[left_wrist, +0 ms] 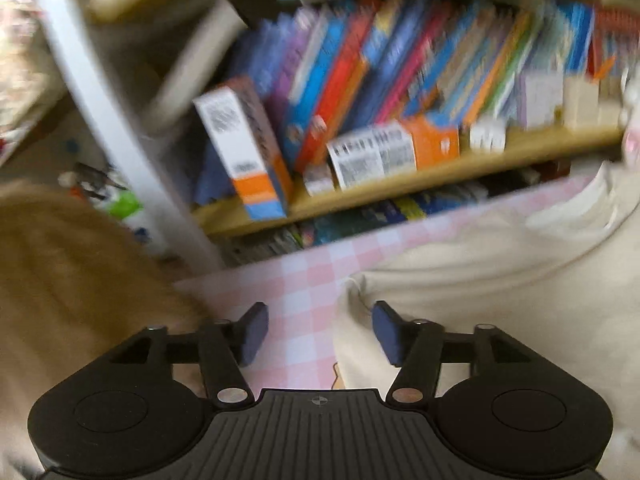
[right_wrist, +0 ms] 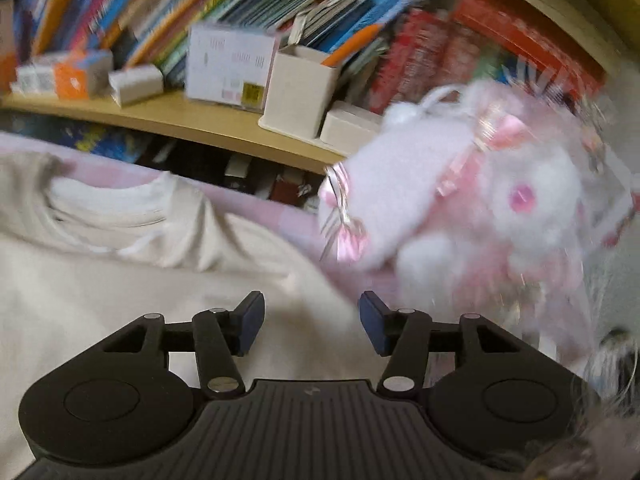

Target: Fold clothes

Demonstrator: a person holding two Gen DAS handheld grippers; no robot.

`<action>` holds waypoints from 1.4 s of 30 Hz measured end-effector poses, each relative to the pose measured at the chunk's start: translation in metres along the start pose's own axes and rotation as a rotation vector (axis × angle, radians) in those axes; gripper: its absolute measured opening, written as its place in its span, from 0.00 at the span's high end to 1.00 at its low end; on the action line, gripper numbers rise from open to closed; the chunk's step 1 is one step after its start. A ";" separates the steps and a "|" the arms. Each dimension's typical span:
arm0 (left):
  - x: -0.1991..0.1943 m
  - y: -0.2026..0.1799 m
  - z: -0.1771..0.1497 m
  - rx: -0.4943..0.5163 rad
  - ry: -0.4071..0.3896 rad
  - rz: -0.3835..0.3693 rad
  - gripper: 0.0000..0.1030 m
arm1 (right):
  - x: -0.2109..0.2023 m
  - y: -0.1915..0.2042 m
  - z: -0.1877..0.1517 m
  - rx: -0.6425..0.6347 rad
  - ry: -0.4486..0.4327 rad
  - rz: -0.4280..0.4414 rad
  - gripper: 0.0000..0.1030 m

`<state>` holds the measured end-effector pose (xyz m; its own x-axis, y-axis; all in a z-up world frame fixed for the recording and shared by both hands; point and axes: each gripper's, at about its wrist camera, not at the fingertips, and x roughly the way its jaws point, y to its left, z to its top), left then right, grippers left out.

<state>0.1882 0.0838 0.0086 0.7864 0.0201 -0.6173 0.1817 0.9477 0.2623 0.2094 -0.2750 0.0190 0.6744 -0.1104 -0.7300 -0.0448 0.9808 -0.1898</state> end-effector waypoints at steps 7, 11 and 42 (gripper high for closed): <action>-0.102 -0.013 -0.058 -0.165 -0.096 -0.052 0.25 | -0.081 -0.001 -0.065 0.091 -0.023 0.125 0.50; -0.130 -0.027 -0.091 -0.189 -0.066 -0.049 0.22 | -0.129 0.009 -0.108 0.100 -0.041 0.198 0.49; -0.178 -0.062 -0.208 -0.274 0.151 -0.298 0.49 | -0.260 0.091 -0.275 0.132 0.137 0.235 0.57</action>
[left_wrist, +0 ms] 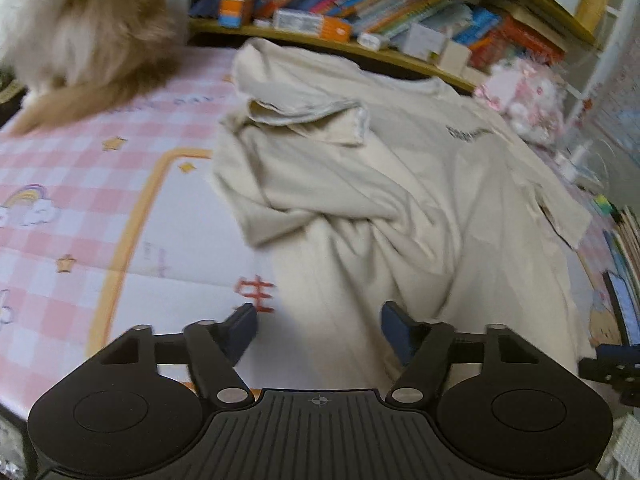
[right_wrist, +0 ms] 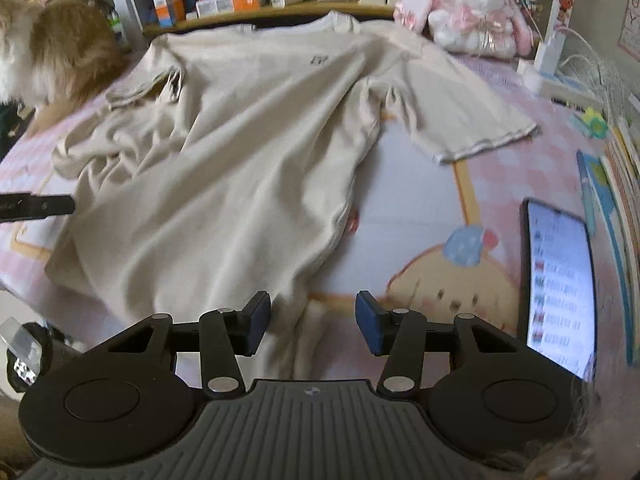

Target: Fold clothes

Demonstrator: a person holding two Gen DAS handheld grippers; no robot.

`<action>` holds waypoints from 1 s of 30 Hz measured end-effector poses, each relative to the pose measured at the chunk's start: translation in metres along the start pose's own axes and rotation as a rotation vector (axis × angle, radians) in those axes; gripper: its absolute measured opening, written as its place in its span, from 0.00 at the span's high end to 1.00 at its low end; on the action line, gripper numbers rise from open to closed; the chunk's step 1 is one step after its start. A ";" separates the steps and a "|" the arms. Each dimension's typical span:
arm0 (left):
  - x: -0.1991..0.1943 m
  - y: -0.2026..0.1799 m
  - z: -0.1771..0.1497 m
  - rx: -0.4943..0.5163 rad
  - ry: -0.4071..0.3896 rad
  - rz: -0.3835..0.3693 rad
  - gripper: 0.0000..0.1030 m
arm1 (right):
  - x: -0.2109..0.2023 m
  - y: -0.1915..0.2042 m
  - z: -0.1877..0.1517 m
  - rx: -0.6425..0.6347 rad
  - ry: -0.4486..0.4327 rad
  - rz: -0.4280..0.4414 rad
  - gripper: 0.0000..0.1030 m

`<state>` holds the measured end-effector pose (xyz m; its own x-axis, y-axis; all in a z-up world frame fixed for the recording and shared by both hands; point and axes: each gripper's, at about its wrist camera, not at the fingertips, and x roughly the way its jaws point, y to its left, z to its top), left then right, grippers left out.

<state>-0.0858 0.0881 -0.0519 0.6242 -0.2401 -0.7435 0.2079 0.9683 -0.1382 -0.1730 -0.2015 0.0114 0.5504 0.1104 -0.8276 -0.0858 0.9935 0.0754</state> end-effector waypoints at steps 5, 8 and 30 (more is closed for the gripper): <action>-0.014 0.017 0.005 -0.061 -0.023 -0.062 0.96 | -0.001 0.013 -0.010 0.004 -0.001 -0.026 0.90; -0.063 0.024 0.011 -0.073 -0.155 -0.105 0.96 | -0.018 0.005 -0.008 0.073 -0.060 -0.053 0.91; -0.071 0.085 -0.003 0.024 -0.037 0.019 0.52 | -0.032 -0.042 -0.040 0.312 -0.029 -0.274 0.76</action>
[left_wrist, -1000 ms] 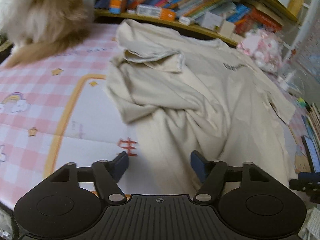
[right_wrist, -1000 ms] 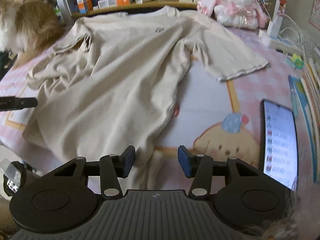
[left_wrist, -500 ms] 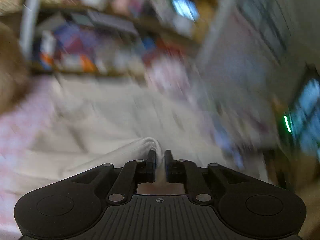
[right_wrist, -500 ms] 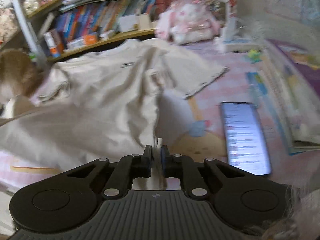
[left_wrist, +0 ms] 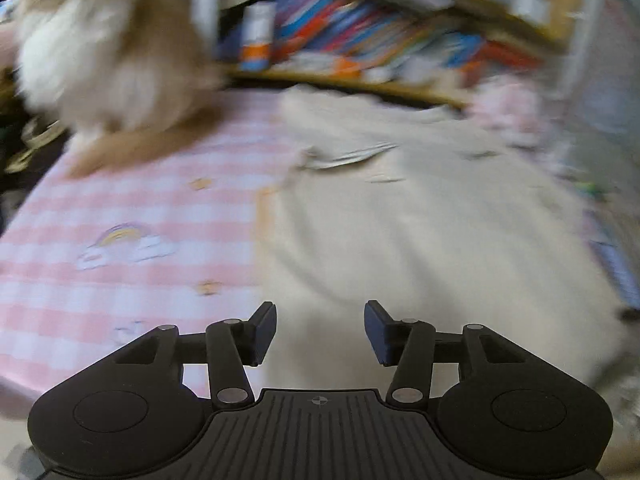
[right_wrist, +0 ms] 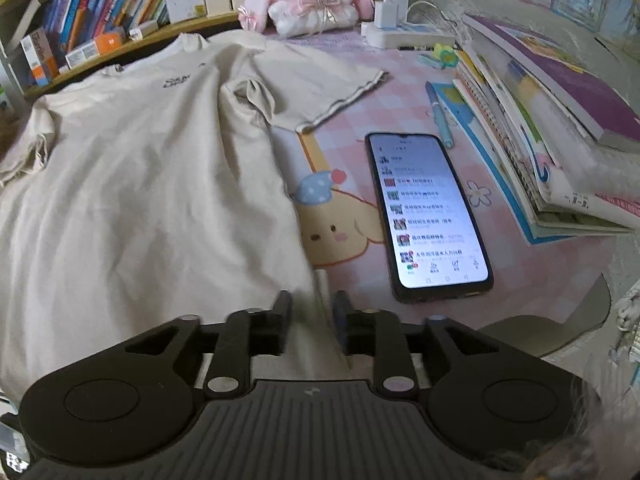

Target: Fold clothes

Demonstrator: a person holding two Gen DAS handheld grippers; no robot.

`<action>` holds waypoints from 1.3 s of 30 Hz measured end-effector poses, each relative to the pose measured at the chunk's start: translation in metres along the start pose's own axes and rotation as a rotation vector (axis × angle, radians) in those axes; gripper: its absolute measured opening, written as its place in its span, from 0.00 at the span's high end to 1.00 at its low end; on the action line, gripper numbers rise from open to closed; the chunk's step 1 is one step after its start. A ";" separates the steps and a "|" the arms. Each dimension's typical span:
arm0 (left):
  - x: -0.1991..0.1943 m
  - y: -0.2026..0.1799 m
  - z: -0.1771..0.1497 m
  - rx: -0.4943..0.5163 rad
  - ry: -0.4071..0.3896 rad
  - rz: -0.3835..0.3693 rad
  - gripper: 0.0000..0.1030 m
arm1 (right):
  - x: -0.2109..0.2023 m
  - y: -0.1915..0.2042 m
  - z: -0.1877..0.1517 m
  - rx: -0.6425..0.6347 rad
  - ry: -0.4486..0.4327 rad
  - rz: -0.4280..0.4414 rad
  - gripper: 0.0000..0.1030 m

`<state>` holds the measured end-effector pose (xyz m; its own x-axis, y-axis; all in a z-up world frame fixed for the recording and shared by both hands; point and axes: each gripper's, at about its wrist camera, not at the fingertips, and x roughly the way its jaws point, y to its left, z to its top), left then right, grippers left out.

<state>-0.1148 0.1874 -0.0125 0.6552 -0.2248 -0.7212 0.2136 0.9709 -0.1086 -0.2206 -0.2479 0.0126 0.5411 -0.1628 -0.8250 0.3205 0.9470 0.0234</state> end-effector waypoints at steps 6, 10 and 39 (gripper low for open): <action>0.028 0.001 -0.001 0.035 0.066 0.049 0.53 | -0.008 0.000 0.010 -0.038 0.045 0.081 0.92; 0.032 0.001 -0.007 0.051 0.089 0.062 0.54 | -0.055 -0.045 0.038 0.341 -0.023 0.452 0.92; 0.033 -0.001 -0.012 0.091 0.053 0.067 0.49 | -0.059 0.056 0.008 -0.396 -0.035 0.605 0.49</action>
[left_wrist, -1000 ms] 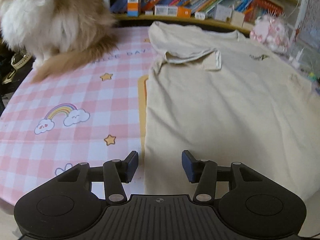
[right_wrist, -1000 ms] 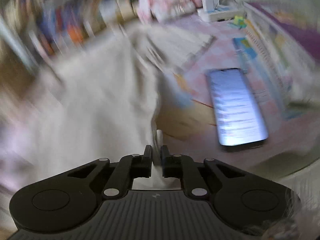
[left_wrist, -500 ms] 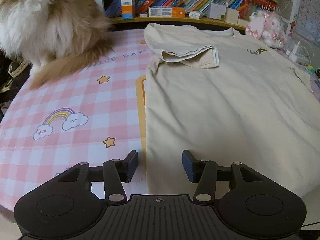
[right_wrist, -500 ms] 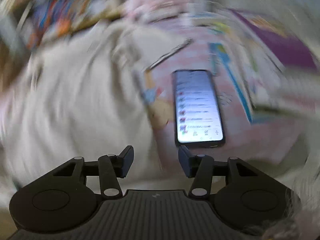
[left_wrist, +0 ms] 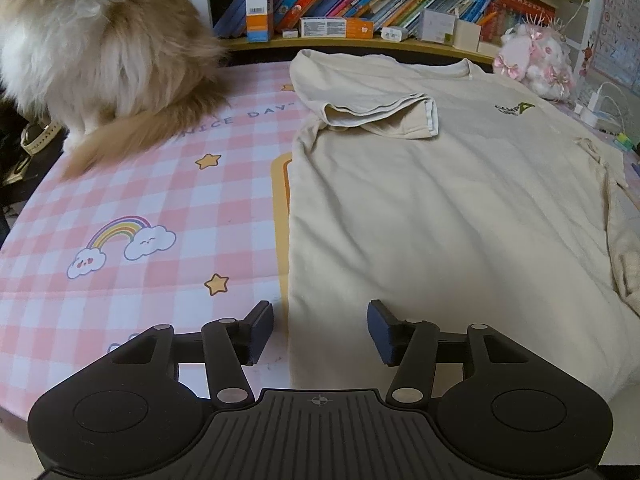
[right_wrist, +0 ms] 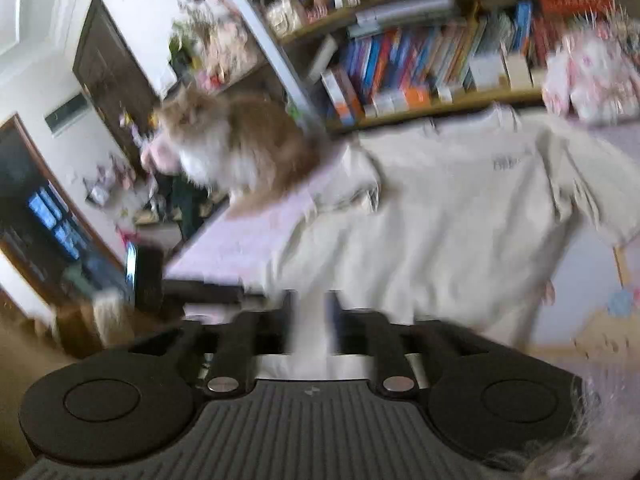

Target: Fold clothes

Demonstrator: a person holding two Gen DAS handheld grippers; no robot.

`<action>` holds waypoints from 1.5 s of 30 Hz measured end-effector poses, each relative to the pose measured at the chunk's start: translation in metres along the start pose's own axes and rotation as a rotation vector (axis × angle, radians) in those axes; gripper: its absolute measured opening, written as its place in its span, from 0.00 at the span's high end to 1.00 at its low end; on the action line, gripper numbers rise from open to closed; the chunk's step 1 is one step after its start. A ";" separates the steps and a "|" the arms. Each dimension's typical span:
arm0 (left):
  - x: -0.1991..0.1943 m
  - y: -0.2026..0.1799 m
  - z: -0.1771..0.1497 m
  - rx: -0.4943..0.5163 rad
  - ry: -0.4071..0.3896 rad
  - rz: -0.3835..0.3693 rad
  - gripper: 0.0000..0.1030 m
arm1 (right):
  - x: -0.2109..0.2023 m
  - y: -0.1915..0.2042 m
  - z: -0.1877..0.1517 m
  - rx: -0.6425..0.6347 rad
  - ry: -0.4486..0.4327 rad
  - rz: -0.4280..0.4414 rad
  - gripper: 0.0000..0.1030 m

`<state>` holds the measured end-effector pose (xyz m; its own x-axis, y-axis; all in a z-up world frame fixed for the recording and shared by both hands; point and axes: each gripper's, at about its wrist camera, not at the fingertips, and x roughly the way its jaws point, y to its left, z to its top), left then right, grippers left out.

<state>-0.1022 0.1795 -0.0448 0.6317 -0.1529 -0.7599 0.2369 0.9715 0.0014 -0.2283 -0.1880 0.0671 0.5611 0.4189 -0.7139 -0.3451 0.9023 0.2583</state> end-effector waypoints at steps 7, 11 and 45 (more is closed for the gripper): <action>-0.003 -0.001 -0.006 -0.004 -0.025 0.004 0.48 | 0.015 0.013 -0.005 -0.156 0.114 -0.137 0.48; -0.002 -0.001 -0.005 0.004 -0.022 0.000 0.45 | 0.030 0.010 -0.009 -0.207 0.118 -0.159 0.49; 0.002 0.008 -0.001 0.023 -0.020 -0.029 0.71 | -0.041 -0.059 -0.078 0.711 -0.031 -0.648 0.61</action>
<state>-0.0999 0.1870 -0.0468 0.6390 -0.1846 -0.7467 0.2720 0.9623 -0.0052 -0.2895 -0.2662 0.0299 0.5056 -0.1893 -0.8418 0.5701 0.8056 0.1612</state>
